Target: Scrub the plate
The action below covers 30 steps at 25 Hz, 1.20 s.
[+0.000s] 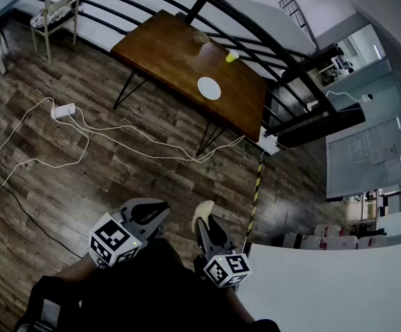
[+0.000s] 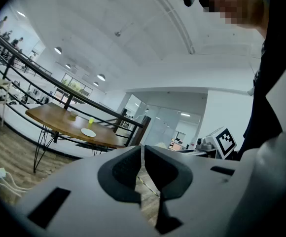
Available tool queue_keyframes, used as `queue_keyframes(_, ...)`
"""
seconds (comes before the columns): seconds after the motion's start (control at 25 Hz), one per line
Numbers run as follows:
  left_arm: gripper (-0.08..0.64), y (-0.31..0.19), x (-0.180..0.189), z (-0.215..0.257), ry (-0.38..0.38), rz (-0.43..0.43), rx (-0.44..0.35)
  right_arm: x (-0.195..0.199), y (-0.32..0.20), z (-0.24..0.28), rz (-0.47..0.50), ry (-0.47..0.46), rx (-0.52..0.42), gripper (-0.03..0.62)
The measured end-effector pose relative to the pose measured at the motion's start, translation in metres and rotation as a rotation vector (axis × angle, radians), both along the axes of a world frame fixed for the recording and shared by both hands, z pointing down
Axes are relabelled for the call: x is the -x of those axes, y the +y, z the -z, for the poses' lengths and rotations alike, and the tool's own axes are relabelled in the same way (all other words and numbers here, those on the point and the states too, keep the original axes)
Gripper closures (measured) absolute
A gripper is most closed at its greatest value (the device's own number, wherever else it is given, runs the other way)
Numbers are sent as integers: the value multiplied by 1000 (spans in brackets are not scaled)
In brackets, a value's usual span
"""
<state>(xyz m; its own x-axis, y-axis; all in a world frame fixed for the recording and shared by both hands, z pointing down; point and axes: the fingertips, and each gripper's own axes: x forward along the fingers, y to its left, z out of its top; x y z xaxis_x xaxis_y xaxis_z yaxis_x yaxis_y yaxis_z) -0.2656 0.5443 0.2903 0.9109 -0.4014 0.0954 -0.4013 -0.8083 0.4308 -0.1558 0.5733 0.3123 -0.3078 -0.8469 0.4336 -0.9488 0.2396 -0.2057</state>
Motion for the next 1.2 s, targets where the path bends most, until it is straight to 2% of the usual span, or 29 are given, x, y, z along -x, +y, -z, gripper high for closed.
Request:
queue_keyframes(0.24, 526, -3, 15, -1, -16, 15, 4, 4, -6, 1, -8, -52, 12, 472)
queue_keyframes(0.48, 526, -5, 5, -7, -38, 3, 24, -3, -11, 0, -4, -59, 9, 472)
queue_keyframes(0.68, 526, -1, -31, -4, -73, -67, 9, -28, -14, 5, -29, -73, -25, 472)
queue_keyframes(0.84, 526, -3, -59, 2, -130, -91, -44, -56, -18, 11, -62, -114, -91, 472)
queue_keyframes(1.04, 526, -1, -111, 17, -221, -94, -109, -117, -17, 24, -102, -178, -146, 472)
queue_keyframes(1.2, 526, -6, -162, 27, -258, -88, -164, -163, -29, 34, -76, -192, -190, 472)
